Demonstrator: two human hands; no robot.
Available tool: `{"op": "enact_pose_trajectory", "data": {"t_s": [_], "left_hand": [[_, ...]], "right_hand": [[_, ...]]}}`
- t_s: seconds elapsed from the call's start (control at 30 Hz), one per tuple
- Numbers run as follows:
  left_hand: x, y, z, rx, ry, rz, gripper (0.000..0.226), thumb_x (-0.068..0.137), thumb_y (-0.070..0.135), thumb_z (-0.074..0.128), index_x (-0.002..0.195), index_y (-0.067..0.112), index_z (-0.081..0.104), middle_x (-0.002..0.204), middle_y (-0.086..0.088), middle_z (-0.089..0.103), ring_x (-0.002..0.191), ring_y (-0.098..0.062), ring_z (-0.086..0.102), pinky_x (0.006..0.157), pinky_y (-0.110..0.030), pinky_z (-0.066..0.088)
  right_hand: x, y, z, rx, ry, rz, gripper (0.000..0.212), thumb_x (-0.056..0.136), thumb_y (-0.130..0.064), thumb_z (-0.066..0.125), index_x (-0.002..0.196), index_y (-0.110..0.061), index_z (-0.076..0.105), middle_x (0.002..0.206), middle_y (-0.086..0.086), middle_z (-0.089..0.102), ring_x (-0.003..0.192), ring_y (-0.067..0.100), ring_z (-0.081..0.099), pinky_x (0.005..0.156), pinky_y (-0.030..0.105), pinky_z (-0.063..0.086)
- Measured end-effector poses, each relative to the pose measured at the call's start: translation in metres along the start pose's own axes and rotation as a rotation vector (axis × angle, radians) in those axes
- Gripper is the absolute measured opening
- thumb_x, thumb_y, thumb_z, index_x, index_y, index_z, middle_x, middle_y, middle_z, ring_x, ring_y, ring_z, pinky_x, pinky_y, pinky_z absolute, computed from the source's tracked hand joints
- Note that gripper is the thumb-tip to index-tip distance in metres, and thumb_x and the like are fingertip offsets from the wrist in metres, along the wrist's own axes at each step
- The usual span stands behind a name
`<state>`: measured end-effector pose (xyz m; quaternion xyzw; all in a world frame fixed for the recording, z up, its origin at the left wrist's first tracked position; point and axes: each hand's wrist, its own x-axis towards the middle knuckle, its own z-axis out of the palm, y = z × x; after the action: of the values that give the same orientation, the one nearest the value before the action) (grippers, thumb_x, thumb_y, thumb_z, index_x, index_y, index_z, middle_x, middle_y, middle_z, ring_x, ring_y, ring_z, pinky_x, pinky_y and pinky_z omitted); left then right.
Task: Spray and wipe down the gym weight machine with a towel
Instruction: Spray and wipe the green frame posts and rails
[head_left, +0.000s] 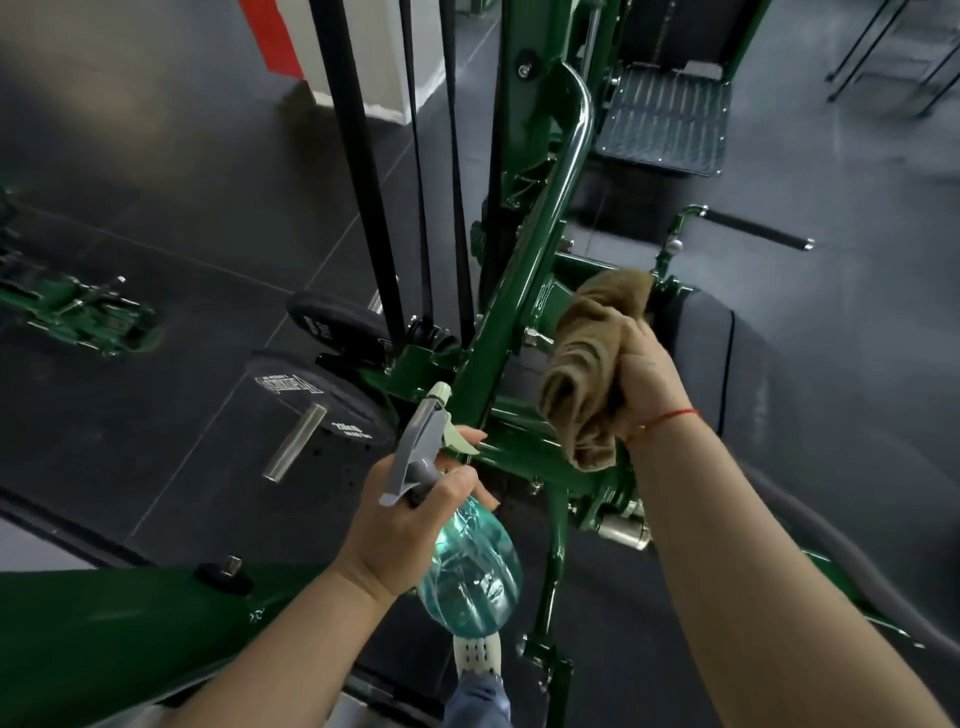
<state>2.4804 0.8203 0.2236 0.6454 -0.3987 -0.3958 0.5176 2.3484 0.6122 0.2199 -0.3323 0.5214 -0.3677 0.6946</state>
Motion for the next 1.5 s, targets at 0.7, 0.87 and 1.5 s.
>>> {"op": "enact_pose_trajectory", "data": {"t_s": [0.7,0.87,1.5], "left_hand": [[0.0,0.006,0.001,0.036,0.016,-0.011,0.065,0.081,0.04,0.052,0.064,-0.023,0.061,0.038,0.017,0.027,0.039,-0.002,0.034,0.056,-0.004,0.037],[0.0,0.002,0.0,0.036,0.034,-0.021,0.058,0.08,0.042,0.053,0.065,-0.013,0.067,0.041,0.013,0.029,0.043,-0.006,0.033,0.059,-0.014,0.041],[0.001,-0.002,0.0,0.046,0.008,0.071,0.043,0.084,0.032,0.052,0.076,-0.004,0.074,0.056,0.021,0.059,0.054,0.002,0.056,0.075,-0.016,0.048]], "right_hand": [[0.099,-0.03,0.079,-0.822,0.265,-0.27,0.043,0.1,-0.027,0.048,0.143,-0.029,0.044,0.139,0.012,0.037,0.127,0.033,0.042,0.104,0.042,0.037],[0.072,0.005,0.059,-0.82,0.223,-0.307,0.038,0.099,-0.031,0.053,0.132,-0.014,0.045,0.131,0.016,0.042,0.108,0.032,0.052,0.093,0.041,0.042],[0.079,0.0,0.042,-0.758,0.155,-0.191,0.032,0.095,-0.039,0.049,0.112,-0.016,0.064,0.107,0.008,0.067,0.101,0.029,0.062,0.086,0.035,0.047]]}}
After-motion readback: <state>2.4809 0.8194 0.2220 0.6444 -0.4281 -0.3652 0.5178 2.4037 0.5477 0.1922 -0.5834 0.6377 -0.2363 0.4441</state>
